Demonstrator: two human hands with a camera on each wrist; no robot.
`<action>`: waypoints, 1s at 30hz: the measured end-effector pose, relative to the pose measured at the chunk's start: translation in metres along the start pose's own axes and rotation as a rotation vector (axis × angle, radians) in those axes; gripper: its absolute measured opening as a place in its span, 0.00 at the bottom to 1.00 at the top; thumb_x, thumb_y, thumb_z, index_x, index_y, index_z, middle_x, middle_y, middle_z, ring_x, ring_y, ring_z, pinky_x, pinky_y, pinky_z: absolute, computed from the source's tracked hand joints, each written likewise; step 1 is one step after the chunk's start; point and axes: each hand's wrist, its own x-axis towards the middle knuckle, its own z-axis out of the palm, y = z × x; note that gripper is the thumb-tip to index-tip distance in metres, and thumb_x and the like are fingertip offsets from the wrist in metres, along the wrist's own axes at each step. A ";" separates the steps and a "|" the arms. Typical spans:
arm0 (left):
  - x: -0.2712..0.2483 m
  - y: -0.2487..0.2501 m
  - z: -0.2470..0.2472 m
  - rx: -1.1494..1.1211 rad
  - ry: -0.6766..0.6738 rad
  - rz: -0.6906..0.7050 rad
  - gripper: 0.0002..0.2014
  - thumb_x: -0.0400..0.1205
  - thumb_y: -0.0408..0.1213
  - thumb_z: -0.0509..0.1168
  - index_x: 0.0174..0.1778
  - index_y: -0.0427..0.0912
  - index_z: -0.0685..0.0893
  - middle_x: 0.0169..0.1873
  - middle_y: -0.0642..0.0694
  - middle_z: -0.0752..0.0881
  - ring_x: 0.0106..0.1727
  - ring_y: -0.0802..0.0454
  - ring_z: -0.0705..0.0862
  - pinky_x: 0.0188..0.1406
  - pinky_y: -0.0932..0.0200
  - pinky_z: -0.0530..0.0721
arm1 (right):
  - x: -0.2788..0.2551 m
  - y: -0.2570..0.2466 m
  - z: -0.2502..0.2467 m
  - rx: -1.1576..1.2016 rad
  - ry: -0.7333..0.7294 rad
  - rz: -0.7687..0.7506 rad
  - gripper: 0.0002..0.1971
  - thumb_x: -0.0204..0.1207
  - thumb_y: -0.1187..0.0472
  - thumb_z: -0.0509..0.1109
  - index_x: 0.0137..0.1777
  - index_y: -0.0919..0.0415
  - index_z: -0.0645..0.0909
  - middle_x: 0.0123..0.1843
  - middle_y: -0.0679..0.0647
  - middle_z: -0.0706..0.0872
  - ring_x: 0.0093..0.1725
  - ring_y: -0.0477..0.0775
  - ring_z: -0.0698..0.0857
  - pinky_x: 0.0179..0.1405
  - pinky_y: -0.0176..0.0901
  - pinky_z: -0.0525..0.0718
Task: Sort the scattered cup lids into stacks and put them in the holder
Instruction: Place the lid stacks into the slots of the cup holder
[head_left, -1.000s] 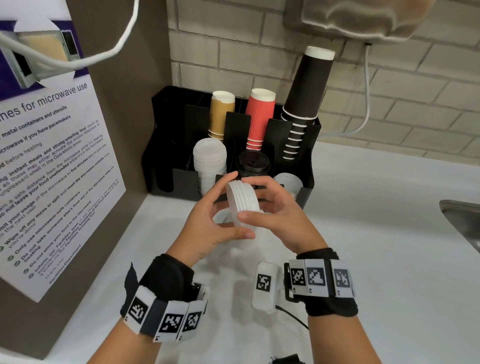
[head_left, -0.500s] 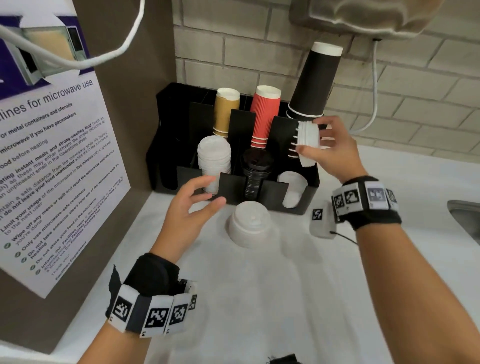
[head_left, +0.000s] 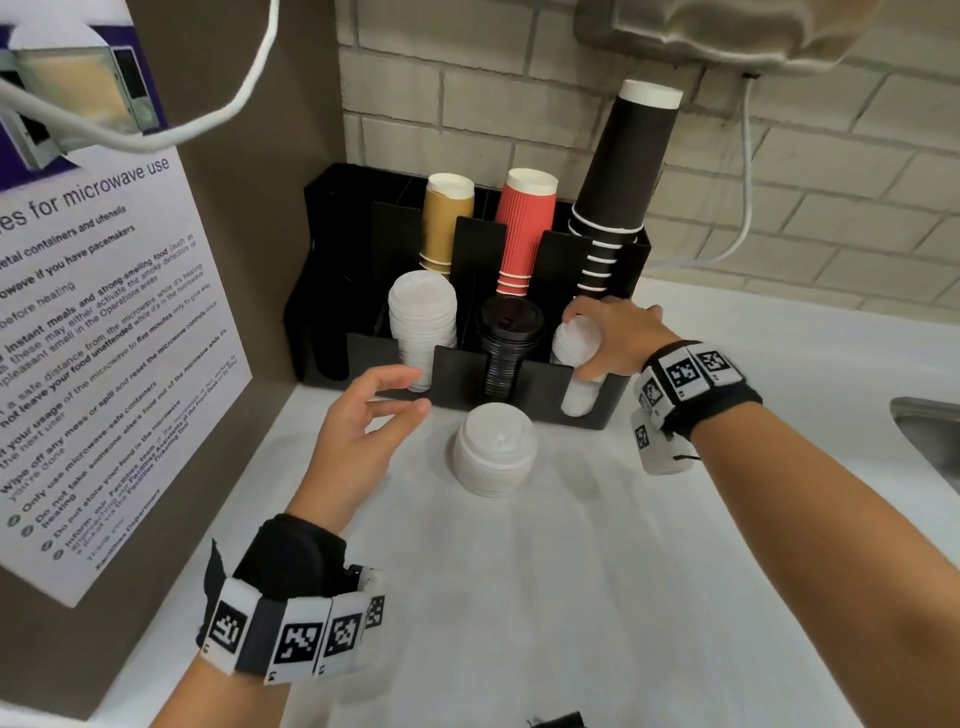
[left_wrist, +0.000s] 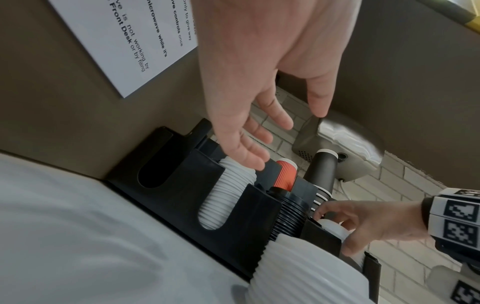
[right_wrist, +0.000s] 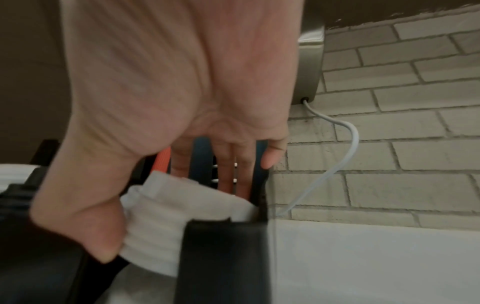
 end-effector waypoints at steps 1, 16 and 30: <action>0.000 0.000 0.001 -0.002 -0.003 -0.001 0.12 0.81 0.35 0.70 0.56 0.57 0.84 0.54 0.64 0.86 0.52 0.65 0.85 0.68 0.41 0.81 | 0.000 -0.002 0.000 -0.031 -0.019 -0.011 0.36 0.59 0.50 0.81 0.67 0.46 0.69 0.55 0.52 0.77 0.53 0.57 0.76 0.54 0.55 0.63; 0.005 -0.006 -0.001 -0.011 0.006 0.000 0.12 0.82 0.37 0.70 0.52 0.62 0.86 0.51 0.69 0.86 0.52 0.64 0.85 0.68 0.40 0.81 | -0.014 -0.018 0.038 -0.150 0.032 -0.035 0.36 0.62 0.55 0.81 0.66 0.63 0.69 0.61 0.59 0.73 0.56 0.61 0.79 0.46 0.48 0.77; 0.007 -0.005 0.000 -0.025 0.015 -0.001 0.11 0.83 0.35 0.69 0.54 0.59 0.85 0.53 0.61 0.85 0.52 0.61 0.85 0.65 0.43 0.84 | -0.037 -0.034 0.016 -0.019 0.300 -0.050 0.20 0.75 0.65 0.67 0.68 0.62 0.79 0.62 0.61 0.78 0.62 0.63 0.77 0.58 0.54 0.78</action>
